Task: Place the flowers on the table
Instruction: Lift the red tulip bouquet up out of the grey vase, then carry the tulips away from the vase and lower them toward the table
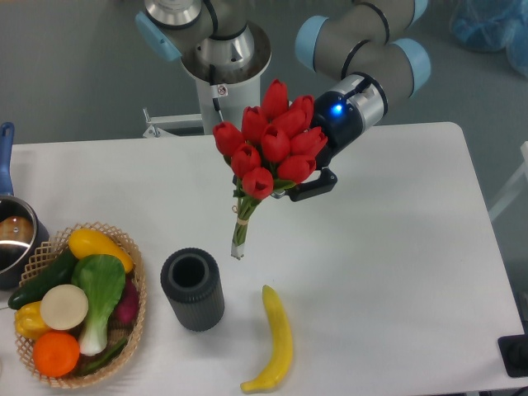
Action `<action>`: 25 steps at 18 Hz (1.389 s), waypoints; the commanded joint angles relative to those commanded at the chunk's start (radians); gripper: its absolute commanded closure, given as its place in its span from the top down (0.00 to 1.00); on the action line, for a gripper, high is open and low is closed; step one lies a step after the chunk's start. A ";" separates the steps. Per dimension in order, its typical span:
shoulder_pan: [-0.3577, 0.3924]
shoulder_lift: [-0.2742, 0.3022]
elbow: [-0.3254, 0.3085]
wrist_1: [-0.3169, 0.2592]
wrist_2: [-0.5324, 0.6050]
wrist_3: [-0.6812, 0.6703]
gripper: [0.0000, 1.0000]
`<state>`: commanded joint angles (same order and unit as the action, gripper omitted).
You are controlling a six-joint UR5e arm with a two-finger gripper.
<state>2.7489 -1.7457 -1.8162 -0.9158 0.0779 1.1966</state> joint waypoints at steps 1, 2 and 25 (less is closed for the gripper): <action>-0.002 0.009 0.000 0.000 0.044 0.000 0.40; -0.002 0.021 -0.002 0.002 0.095 0.000 0.40; -0.038 0.037 0.035 0.014 1.181 0.044 0.40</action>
<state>2.7107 -1.7087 -1.7810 -0.9020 1.2589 1.2410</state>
